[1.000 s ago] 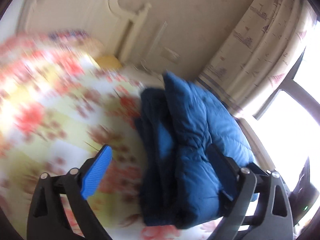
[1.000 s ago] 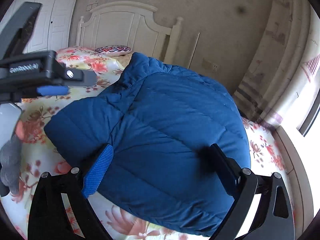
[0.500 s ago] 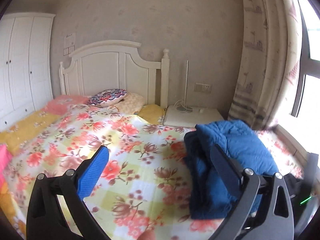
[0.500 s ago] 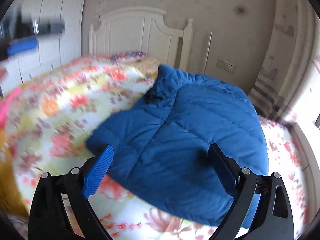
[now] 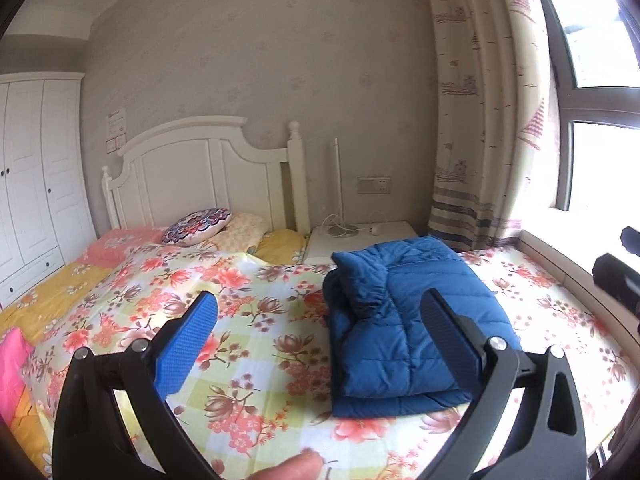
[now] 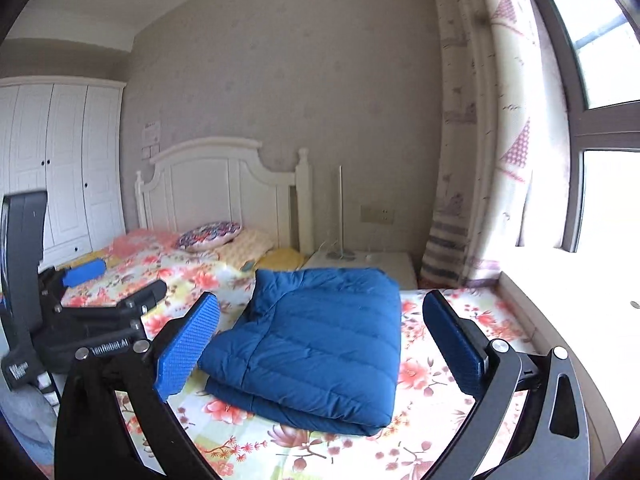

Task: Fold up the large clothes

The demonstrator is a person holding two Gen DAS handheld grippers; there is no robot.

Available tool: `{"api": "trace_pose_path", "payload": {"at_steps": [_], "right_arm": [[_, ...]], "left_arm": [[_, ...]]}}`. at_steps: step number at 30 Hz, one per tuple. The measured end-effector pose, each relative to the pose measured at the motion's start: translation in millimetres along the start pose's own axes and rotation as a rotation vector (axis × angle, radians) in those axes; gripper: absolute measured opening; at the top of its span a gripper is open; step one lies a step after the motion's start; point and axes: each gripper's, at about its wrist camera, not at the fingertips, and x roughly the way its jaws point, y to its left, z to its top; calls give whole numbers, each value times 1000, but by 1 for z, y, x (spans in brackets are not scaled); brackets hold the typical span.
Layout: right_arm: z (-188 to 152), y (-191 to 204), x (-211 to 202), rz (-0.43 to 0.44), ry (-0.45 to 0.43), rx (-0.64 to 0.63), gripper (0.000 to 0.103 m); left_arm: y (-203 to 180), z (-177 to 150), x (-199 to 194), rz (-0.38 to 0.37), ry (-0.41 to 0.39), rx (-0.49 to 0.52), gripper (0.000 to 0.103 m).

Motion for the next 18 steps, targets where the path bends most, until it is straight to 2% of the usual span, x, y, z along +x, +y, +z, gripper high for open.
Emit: {"api": "trace_pose_path", "payload": {"at_steps": [5, 13, 18], "right_arm": [[4, -8, -7, 2, -15, 2, 98], [-3, -9, 3, 2, 49, -1, 98], [-14, -1, 23, -19, 171, -19, 98]], "left_arm": [[-10, -1, -5, -25, 4, 7, 101], [-14, -5, 0, -43, 31, -6, 101], [-13, -9, 5, -29, 61, -30, 101]]}}
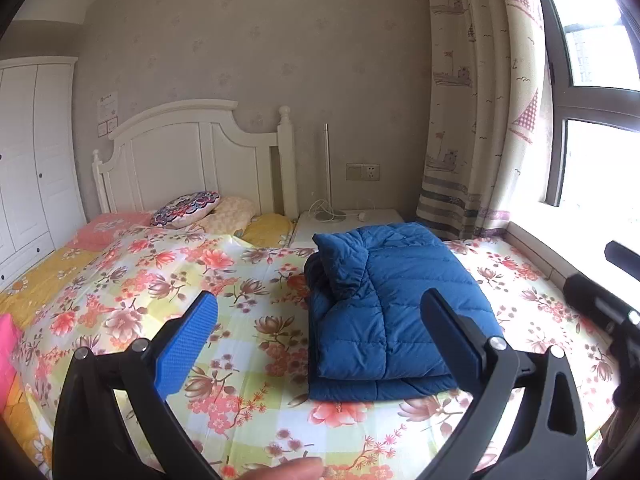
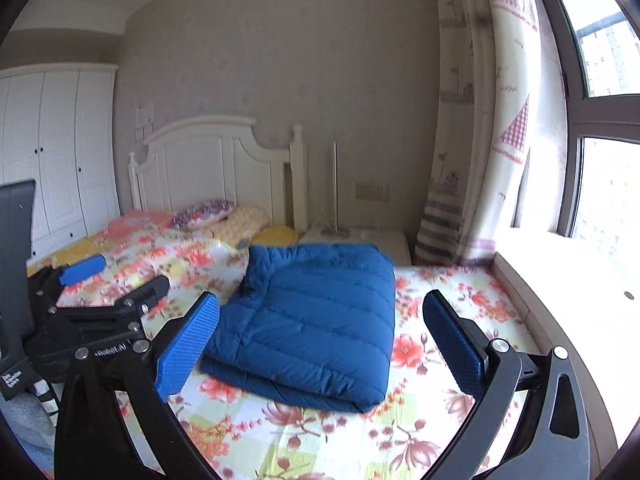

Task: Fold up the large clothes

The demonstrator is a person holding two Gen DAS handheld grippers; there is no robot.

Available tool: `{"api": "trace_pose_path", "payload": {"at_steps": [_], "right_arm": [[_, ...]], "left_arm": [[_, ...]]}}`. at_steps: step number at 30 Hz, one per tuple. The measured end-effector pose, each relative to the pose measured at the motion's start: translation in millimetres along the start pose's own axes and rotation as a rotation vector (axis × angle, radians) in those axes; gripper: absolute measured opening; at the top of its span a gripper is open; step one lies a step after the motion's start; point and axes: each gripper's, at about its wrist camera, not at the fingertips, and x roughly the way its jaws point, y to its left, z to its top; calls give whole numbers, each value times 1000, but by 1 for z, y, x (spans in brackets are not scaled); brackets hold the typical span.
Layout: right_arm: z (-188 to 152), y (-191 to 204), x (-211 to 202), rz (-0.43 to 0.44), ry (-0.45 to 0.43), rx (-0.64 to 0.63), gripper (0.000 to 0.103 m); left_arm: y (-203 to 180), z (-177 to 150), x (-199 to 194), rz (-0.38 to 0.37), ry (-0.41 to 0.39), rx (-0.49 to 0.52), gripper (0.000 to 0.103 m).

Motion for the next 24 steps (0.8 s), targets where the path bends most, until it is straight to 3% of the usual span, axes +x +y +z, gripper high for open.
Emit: {"api": "trace_pose_path", "payload": {"at_steps": [6, 24], "right_arm": [[-13, 14, 21, -4, 104, -53, 98], [-17, 6, 23, -10, 115, -40, 98]], "left_arm": [[-1, -5, 5, -12, 29, -2, 101], [-5, -9, 15, -23, 71, 6, 101]]}}
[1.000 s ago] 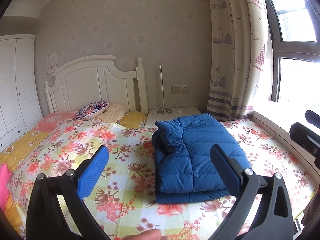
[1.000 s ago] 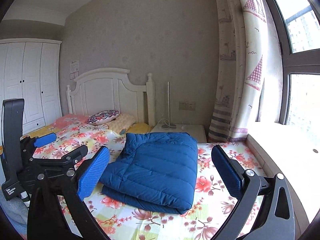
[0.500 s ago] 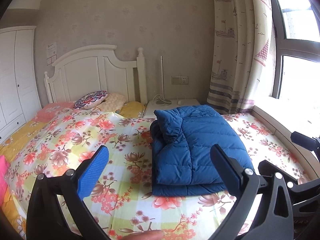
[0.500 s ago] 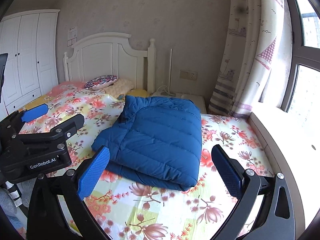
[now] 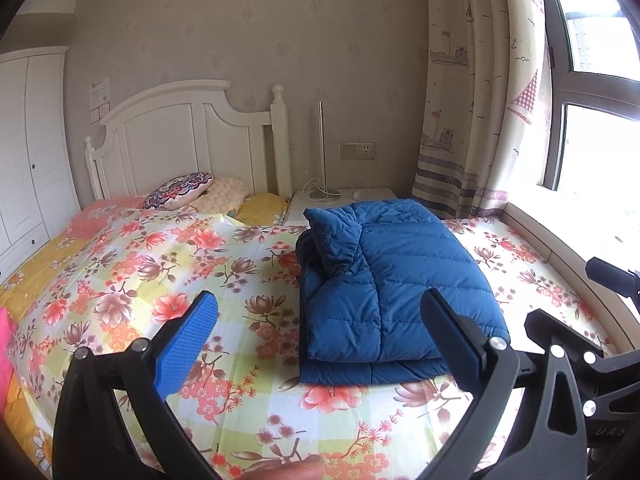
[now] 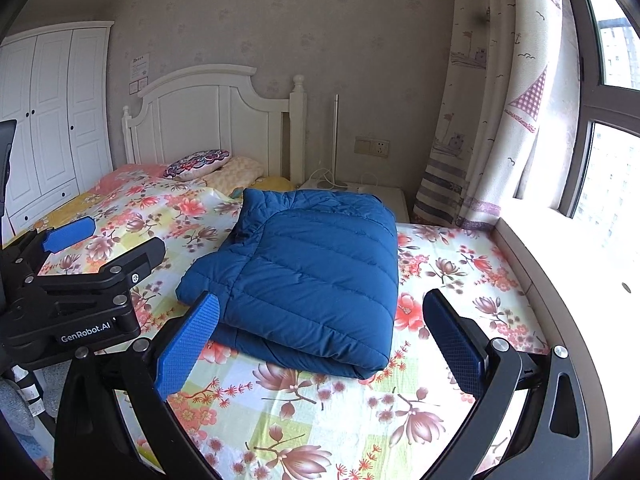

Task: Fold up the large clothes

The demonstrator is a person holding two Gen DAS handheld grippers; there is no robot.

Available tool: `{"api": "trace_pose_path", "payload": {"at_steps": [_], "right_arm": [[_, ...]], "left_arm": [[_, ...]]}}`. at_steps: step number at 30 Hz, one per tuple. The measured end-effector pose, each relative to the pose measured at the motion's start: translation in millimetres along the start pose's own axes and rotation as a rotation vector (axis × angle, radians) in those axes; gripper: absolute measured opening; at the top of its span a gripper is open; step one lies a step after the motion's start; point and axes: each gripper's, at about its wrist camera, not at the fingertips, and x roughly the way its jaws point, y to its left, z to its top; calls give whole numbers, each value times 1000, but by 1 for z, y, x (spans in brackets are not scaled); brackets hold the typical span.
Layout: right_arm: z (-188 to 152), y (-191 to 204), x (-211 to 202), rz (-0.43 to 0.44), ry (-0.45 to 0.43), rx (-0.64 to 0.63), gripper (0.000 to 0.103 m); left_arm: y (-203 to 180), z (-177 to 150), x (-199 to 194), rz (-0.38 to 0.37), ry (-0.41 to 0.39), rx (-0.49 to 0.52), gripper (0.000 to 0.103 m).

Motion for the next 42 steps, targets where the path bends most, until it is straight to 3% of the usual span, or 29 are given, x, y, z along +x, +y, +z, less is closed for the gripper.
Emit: {"api": "trace_pose_path", "payload": {"at_steps": [42], "right_arm": [[-4, 3, 2, 10, 1, -2, 98]], "left_arm": [[4, -7, 4, -3, 14, 5, 101]]}}
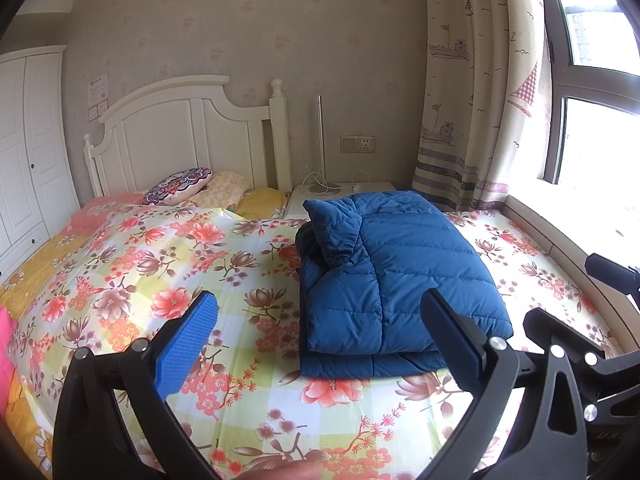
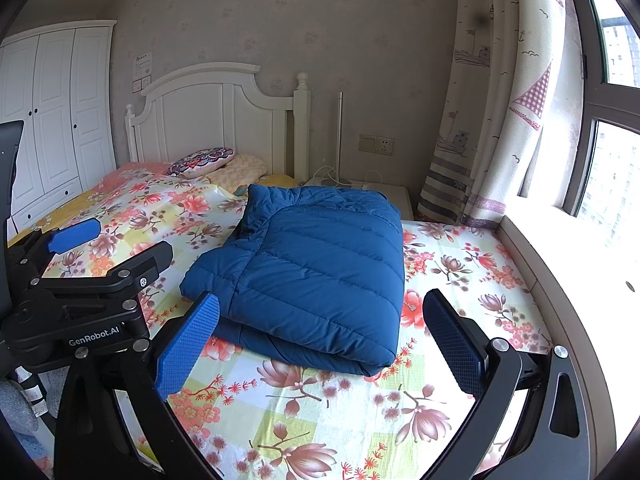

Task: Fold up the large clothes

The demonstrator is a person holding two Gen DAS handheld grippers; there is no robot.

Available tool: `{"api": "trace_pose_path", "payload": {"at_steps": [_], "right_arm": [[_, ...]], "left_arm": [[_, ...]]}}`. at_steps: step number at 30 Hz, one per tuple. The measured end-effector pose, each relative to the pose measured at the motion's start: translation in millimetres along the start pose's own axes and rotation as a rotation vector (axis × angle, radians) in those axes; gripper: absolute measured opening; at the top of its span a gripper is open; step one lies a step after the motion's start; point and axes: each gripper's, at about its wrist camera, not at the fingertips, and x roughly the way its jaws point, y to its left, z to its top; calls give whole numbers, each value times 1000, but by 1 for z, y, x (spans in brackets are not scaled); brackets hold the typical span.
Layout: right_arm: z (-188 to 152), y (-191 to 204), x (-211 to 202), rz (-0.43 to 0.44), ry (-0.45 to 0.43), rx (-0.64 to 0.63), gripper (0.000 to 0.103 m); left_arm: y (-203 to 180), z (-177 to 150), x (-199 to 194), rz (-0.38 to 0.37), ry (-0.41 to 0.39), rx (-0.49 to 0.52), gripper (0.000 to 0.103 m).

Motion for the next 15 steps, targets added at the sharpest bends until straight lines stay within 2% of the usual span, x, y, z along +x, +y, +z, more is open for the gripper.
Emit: {"api": "trace_pose_path", "payload": {"at_steps": [15], "right_arm": [[0, -1, 1, 3, 0, -3, 98]], "left_arm": [[-1, -1, -3, 1, -13, 8, 101]]}}
